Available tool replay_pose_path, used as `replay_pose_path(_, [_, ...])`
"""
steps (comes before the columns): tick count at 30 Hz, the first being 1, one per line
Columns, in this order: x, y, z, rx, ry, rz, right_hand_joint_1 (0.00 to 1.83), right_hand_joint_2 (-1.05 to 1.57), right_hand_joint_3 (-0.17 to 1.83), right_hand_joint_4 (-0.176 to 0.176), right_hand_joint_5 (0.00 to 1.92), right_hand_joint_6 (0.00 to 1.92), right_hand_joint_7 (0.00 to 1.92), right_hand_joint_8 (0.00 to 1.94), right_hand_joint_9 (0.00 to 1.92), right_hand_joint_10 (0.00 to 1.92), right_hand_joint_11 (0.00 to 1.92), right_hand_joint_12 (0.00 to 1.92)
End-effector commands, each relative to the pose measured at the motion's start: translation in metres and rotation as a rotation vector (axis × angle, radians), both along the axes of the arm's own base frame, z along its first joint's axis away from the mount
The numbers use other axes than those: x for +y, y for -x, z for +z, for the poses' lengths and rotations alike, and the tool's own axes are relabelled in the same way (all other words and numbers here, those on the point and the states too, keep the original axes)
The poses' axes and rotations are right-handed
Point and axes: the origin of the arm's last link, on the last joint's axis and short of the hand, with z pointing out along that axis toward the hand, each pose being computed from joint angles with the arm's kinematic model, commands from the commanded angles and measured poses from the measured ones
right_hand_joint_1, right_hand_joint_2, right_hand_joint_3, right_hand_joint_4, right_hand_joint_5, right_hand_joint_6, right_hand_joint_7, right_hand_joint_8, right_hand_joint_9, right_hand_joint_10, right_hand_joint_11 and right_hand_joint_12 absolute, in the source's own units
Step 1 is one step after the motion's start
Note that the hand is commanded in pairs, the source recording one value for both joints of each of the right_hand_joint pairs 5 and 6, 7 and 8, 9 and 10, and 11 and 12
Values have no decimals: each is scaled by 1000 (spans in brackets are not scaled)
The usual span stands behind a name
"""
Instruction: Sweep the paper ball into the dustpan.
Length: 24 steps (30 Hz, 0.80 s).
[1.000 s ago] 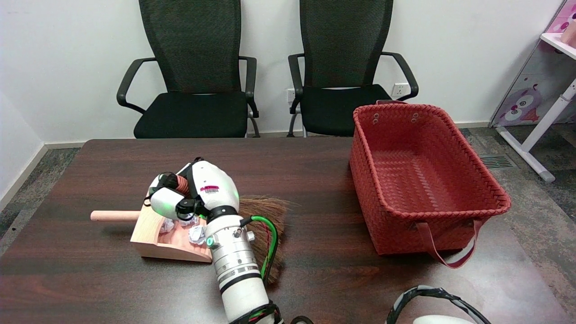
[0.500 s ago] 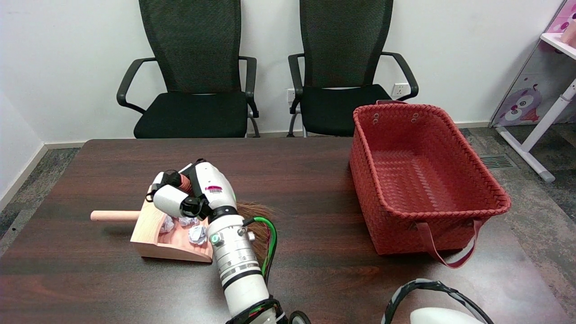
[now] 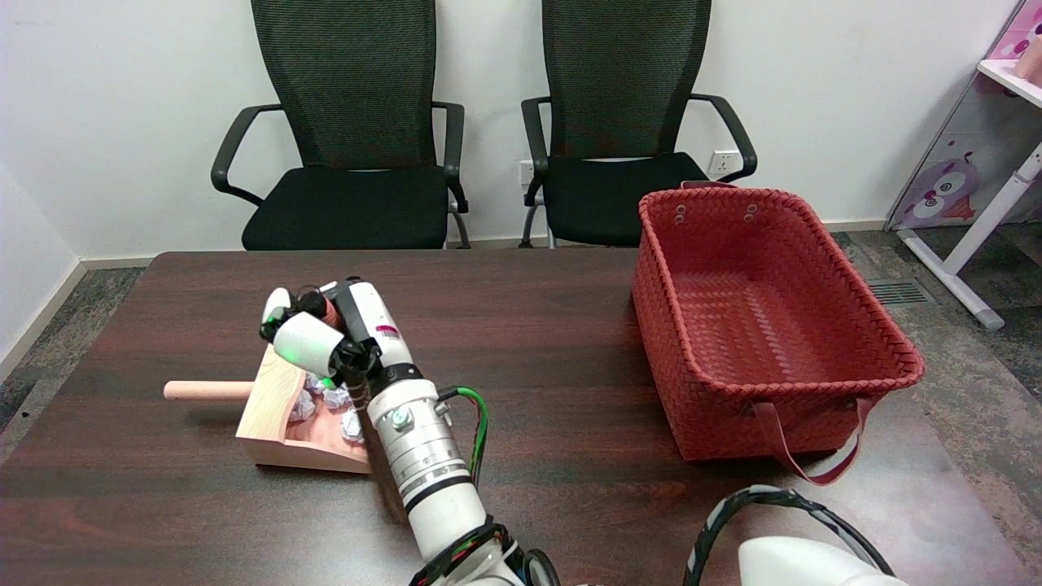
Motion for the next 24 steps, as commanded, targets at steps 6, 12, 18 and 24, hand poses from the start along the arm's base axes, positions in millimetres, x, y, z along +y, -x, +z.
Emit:
replay_pose_path(6, [-29, -38, 13, -680, -280, 143, 800, 1013, 1833, -13, 1920, 1920, 1920, 1920, 1920, 1920, 1920, 1920])
replay_pose_path(12, [-26, -52, 24, -808, -351, 228, 805, 1069, 1833, -12, 1920, 1920, 1920, 1920, 1920, 1920, 1920, 1920])
replay_pose_path(18, [-7, -58, 57, -807, -309, 316, 784, 1126, 1831, -21, 1920, 1920, 1920, 1920, 1920, 1920, 1920, 1920])
replay_pose_path(24, [10, -67, 100, -668, -203, 375, 751, 1257, 1813, -27, 1920, 1920, 1920, 1920, 1920, 1920, 1920, 1920])
